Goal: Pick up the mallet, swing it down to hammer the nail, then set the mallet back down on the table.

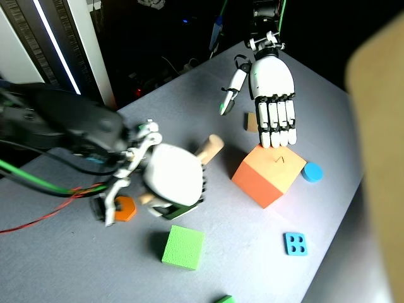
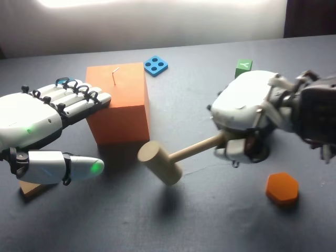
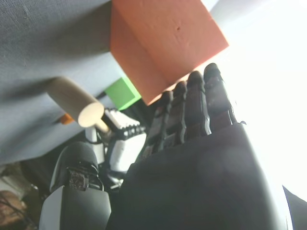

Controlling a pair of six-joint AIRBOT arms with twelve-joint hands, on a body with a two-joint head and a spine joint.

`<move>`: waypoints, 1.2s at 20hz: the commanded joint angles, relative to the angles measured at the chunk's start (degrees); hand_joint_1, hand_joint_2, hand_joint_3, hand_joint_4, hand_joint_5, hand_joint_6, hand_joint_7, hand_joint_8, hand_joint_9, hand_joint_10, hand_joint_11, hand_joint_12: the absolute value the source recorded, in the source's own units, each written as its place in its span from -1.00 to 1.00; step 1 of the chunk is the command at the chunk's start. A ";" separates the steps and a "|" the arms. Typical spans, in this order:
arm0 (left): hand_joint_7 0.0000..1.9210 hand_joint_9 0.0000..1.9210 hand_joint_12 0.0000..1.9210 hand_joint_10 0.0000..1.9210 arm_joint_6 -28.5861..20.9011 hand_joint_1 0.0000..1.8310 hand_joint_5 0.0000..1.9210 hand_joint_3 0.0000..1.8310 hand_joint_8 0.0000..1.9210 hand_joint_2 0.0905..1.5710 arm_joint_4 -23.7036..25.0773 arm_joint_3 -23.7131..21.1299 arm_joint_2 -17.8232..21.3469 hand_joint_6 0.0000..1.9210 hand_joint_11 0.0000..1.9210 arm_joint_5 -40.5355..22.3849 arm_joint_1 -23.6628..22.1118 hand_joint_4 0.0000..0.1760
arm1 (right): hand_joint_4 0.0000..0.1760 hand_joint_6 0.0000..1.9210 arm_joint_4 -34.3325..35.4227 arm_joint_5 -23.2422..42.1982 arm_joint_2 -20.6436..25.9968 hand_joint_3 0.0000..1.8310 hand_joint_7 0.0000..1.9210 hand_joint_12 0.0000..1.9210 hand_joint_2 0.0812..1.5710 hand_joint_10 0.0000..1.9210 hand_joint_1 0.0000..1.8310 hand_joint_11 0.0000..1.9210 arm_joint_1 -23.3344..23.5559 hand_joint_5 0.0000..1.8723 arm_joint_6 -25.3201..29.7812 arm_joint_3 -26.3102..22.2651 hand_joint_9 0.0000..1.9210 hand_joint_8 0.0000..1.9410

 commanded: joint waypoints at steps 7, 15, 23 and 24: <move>-1.00 -1.00 -1.00 -1.00 -0.26 -1.00 -0.99 -0.99 -1.00 0.46 -0.47 0.28 -0.23 -1.00 -1.00 -5.08 -0.22 -1.00 | 0.99 1.00 -1.58 -3.63 9.18 -0.87 0.72 1.00 1.00 1.00 -0.51 0.94 6.67 0.62 1.91 -5.78 0.80 1.00; -1.00 -1.00 -1.00 -1.00 -0.61 -1.00 -0.98 -0.99 -1.00 0.47 -0.04 0.40 -0.09 -1.00 -1.00 -5.03 -0.07 -1.00 | 1.00 1.00 -1.67 -19.69 5.81 -0.88 0.71 1.00 1.00 1.00 -0.50 0.92 14.45 0.60 5.14 3.45 0.79 1.00; -1.00 -1.00 -1.00 -1.00 -0.80 -1.00 -0.99 -0.99 -1.00 0.47 0.19 0.47 -0.01 -1.00 -1.00 -5.01 -0.12 -1.00 | 0.99 1.00 0.04 -28.38 1.33 -0.89 0.71 1.00 1.00 1.00 -0.50 0.90 15.63 0.60 1.53 10.97 0.78 1.00; -1.00 -1.00 -1.00 -1.00 -0.80 -1.00 -0.98 -1.00 -1.00 0.47 0.19 0.48 -0.01 -1.00 -1.00 -5.01 -0.13 -1.00 | 0.98 1.00 1.15 -29.93 1.21 -0.89 0.71 1.00 1.00 1.00 -0.51 0.90 15.46 0.60 -0.03 11.11 0.78 1.00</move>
